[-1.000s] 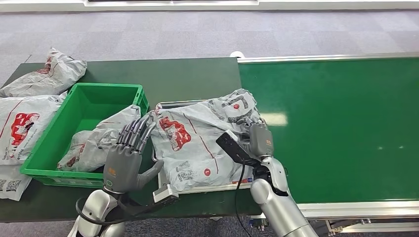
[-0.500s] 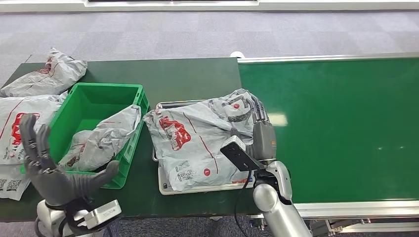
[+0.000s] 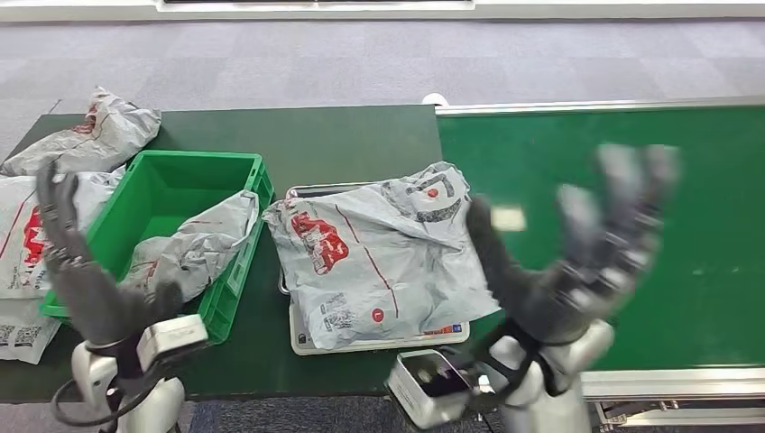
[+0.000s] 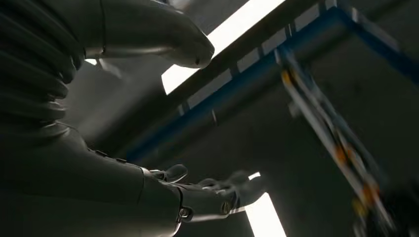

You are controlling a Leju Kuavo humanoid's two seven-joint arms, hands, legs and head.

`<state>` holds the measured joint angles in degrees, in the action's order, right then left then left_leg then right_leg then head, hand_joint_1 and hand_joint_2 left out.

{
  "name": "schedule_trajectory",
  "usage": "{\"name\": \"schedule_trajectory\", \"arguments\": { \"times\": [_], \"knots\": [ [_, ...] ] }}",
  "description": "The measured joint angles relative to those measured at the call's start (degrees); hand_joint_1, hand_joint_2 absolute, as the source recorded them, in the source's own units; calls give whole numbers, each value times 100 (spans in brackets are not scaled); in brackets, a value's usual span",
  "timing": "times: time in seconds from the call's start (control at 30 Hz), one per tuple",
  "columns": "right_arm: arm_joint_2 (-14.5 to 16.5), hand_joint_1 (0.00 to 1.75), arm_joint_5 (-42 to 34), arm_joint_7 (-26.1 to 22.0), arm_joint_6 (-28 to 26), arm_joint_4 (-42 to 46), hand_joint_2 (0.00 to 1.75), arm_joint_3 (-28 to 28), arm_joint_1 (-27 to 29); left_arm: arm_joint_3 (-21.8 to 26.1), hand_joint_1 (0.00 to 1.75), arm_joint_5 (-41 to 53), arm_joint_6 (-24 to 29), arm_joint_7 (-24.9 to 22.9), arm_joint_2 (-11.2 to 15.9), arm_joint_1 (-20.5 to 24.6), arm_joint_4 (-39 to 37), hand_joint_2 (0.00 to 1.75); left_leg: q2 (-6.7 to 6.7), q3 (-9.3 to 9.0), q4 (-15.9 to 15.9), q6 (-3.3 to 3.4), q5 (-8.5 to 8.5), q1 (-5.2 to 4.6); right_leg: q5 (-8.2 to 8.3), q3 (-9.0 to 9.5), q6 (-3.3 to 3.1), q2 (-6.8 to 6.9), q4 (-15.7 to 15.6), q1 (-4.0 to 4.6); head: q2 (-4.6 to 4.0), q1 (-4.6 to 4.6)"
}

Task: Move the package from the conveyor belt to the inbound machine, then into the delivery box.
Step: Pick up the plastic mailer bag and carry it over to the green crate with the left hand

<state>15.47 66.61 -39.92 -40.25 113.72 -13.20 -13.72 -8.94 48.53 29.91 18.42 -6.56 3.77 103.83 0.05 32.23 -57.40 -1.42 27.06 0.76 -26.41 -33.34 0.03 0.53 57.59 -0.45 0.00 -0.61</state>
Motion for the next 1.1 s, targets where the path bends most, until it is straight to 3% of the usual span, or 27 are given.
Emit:
{"name": "schedule_trajectory", "arguments": {
  "times": [0.07,0.2,0.33,0.47,0.6,0.73,0.87,1.1],
  "knots": [
    [13,0,466,-4,3,1044,0,0,-122,-370,0,-255,-408,-218,258,360,-508,0,7,-5,0,0,0,-1,3,6,2,-4,0,1,0,2],
    [13,0,1016,-74,54,1892,0,230,-259,-886,0,-685,-918,-268,564,1040,-1385,0,40,-16,-2,11,-8,-7,25,6,10,-35,-2,-3,0,1],
    [2,0,915,-125,61,2250,0,607,-287,-1216,0,-839,-1226,-306,690,1466,-1984,0,48,-19,-5,16,-14,-9,36,6,13,-43,-3,-4,0,-1],
    [-59,0,263,-86,59,2487,0,1036,-257,-1476,0,-954,-1566,-364,742,1807,-2447,175,51,-19,-6,16,-17,-10,42,6,13,-46,-2,-5,0,2],
    [-116,0,-218,-55,63,2677,0,1356,-166,-1701,0,-1048,-1992,-431,758,2215,-2925,175,55,-18,-8,16,-18,-12,42,2,14,-51,-3,-6,0,-21],
    [-128,0,-546,-54,64,2779,0,1635,-12,-2012,0,-1234,-2863,-501,740,2821,-3632,175,57,-17,-8,16,-20,-12,44,1,14,-51,-2,-6,0,-22],
    [-126,0,-631,-44,65,2853,175,1769,102,-2406,0,-1365,-3614,-464,633,3353,-4396,175,58,-17,-8,16,-20,-13,46,3,14,-52,-2,-7,0,-21],
    [-119,0,-706,126,61,2902,175,1789,301,-2953,0,-1458,-3862,-423,404,3730,-5179,175,55,-9,-7,17,-19,-13,45,0,14,-51,-2,-7,0,-20]
  ]
}}
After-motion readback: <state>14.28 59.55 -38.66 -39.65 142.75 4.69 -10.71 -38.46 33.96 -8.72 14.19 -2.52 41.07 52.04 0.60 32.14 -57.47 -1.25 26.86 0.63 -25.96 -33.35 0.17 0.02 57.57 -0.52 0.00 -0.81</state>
